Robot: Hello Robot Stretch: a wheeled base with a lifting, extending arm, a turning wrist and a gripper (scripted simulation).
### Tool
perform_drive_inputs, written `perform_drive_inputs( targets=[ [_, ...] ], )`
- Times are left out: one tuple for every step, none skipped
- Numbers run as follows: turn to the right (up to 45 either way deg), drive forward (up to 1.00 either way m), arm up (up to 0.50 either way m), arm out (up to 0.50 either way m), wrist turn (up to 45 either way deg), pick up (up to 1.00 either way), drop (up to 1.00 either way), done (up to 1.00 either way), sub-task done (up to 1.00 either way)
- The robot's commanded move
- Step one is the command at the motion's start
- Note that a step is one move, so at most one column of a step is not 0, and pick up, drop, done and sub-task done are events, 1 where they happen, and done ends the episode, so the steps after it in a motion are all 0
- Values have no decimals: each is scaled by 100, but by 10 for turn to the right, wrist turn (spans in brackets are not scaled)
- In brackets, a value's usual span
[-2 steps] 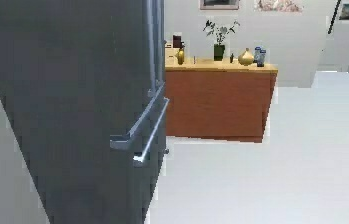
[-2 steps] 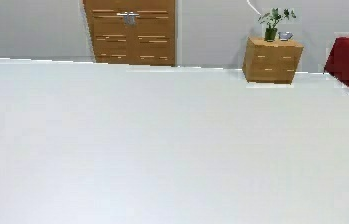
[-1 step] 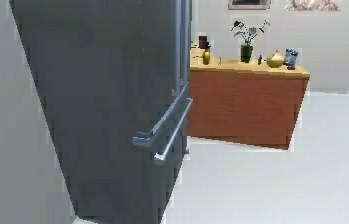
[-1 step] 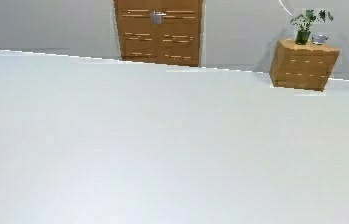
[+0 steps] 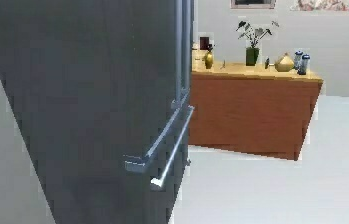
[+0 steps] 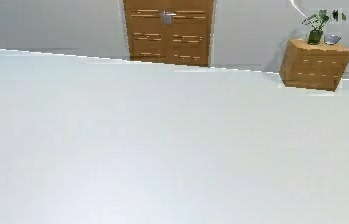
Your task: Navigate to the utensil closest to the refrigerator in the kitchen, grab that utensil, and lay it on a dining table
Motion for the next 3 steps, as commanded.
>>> perform_drive_inputs(
  targets=[
    [450, 0, 0, 0, 0, 0, 0, 0, 0],
    [90, 0, 0, 0, 0, 0, 0, 0, 0],
    [0, 45, 0, 0, 0, 0, 0, 0, 0]
  ],
)
